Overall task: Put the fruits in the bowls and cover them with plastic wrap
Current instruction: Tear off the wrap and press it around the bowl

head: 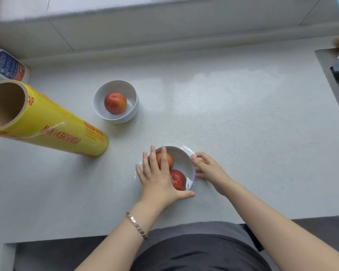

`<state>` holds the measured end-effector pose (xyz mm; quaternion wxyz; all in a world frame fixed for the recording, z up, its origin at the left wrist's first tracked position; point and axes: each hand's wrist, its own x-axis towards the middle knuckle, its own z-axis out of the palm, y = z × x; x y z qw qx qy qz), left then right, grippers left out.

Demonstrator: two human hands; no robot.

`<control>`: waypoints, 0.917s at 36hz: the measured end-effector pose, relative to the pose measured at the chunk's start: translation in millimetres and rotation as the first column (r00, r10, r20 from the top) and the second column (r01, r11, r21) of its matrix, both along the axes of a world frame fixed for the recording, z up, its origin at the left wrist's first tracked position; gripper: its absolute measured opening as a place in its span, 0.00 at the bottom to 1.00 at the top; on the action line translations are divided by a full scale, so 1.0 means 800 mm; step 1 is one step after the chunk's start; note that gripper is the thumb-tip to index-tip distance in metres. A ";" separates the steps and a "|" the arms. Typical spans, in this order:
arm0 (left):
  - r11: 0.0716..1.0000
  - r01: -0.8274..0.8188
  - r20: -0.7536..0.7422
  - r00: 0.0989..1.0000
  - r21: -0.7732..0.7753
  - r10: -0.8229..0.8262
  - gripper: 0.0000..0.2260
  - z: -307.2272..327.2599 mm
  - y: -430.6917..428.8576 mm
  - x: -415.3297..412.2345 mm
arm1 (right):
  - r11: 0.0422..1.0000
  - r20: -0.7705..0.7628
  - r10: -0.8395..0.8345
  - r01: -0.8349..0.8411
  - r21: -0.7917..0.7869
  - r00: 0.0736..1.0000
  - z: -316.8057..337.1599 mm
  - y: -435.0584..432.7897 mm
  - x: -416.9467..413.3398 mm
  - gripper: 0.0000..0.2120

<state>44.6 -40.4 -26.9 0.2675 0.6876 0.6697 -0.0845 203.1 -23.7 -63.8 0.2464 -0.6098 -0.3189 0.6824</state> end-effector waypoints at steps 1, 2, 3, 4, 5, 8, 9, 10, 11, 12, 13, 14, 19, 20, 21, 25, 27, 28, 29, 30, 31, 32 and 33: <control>0.997 0.079 -0.011 0.997 0.001 -0.079 0.63 0.002 0.005 -0.004 | 1.000 -0.003 -0.017 0.017 0.008 1.000 0.000 0.001 0.000 0.07; 0.987 0.161 -0.017 0.987 -0.004 -0.161 0.63 0.004 0.011 -0.009 | 0.999 -0.012 -0.033 0.033 0.015 0.999 0.000 0.002 -0.001 0.06; 0.971 0.238 -0.026 0.971 -0.017 -0.238 0.63 0.005 0.017 -0.013 | 0.999 -0.015 -0.048 0.049 0.024 0.999 0.000 0.002 -0.002 0.07; 0.954 0.299 -0.035 0.953 -0.032 -0.300 0.63 0.005 0.021 -0.016 | 0.997 -0.012 -0.065 0.065 0.046 0.998 0.000 0.000 -0.003 0.08; 0.939 0.341 -0.041 0.939 -0.045 -0.342 0.63 0.005 0.025 -0.017 | 0.993 0.004 -0.090 0.089 0.079 0.996 0.001 -0.002 -0.004 0.08; 0.930 0.363 -0.037 0.930 -0.060 -0.365 0.62 0.001 0.028 -0.016 | 0.964 0.072 -0.196 0.179 0.195 0.978 0.003 -0.008 -0.011 0.09; 0.933 0.355 -0.039 0.933 -0.060 -0.358 0.62 0.001 0.028 -0.015 | 0.955 0.088 -0.223 0.200 0.220 0.971 0.004 -0.010 -0.014 0.09; 0.936 0.347 -0.042 0.936 -0.060 -0.350 0.62 0.000 0.027 -0.014 | 0.948 0.101 -0.244 0.215 0.234 0.965 0.005 -0.011 -0.017 0.09; 0.938 0.340 -0.048 0.938 -0.062 -0.343 0.62 0.000 0.026 -0.013 | 0.944 0.111 -0.264 0.233 0.234 0.958 0.005 -0.013 -0.020 0.09; 0.941 0.333 -0.054 0.940 -0.065 -0.336 0.62 0.000 0.026 -0.012 | 0.939 0.116 -0.285 0.254 0.230 0.951 0.005 -0.014 -0.023 0.09; 0.943 0.326 -0.060 0.942 -0.072 -0.330 0.62 0.000 0.026 -0.010 | 0.934 0.120 -0.304 0.272 0.231 0.945 0.006 -0.014 -0.025 0.09; 0.945 0.317 -0.064 0.945 -0.079 -0.322 0.62 0.000 0.026 -0.010 | 0.931 0.136 -0.311 0.272 0.245 0.941 0.007 -0.014 -0.027 0.10; 0.954 0.288 -0.065 0.954 -0.086 -0.294 0.61 0.001 0.026 -0.010 | 0.926 0.257 -0.286 0.197 0.322 0.923 0.013 -0.017 -0.024 0.10; 0.954 0.288 -0.066 0.954 -0.085 -0.293 0.61 0.001 0.026 -0.010 | 0.923 0.272 -0.288 0.190 0.334 0.918 0.013 -0.018 -0.021 0.10; 0.954 0.289 -0.067 0.953 -0.085 -0.294 0.62 0.001 0.025 -0.010 | 0.920 0.291 -0.290 0.181 0.348 0.912 0.013 -0.019 -0.019 0.10; 0.951 0.294 -0.066 0.951 -0.094 -0.301 0.62 0.002 0.027 -0.010 | 0.913 0.390 -0.273 0.110 0.392 0.879 0.012 -0.019 -0.004 0.08; 0.951 0.293 -0.063 0.952 -0.097 -0.299 0.62 0.001 0.027 -0.010 | 0.922 0.434 -0.247 0.071 0.382 0.867 0.008 -0.017 0.002 0.08; 0.952 0.290 -0.063 0.953 -0.097 -0.296 0.62 0.001 0.027 -0.010 | 0.927 0.450 -0.232 0.057 0.370 0.862 0.004 -0.015 0.003 0.08; 0.954 0.284 -0.064 0.955 -0.094 -0.291 0.62 0.001 0.027 -0.010 | 0.935 0.464 -0.216 0.045 0.352 0.859 0.001 -0.013 0.003 0.08; 0.956 0.277 -0.065 0.957 -0.092 -0.283 0.62 0.000 0.026 -0.009 | 0.945 0.477 -0.195 0.033 0.327 0.857 -0.004 -0.011 0.002 0.08; 0.959 0.270 -0.067 0.959 -0.091 -0.276 0.62 0.000 0.026 -0.008 | 0.955 0.487 -0.170 0.020 0.297 0.857 -0.007 -0.009 0.000 0.08; 0.961 0.261 -0.067 0.961 -0.090 -0.267 0.62 0.000 0.026 -0.007 | 0.963 0.497 -0.141 0.002 0.269 0.856 -0.009 -0.007 -0.003 0.08; 0.965 0.247 -0.067 0.965 -0.087 -0.253 0.62 0.000 0.025 -0.005 | 0.969 0.506 -0.118 -0.013 0.248 0.854 -0.012 -0.005 -0.006 0.09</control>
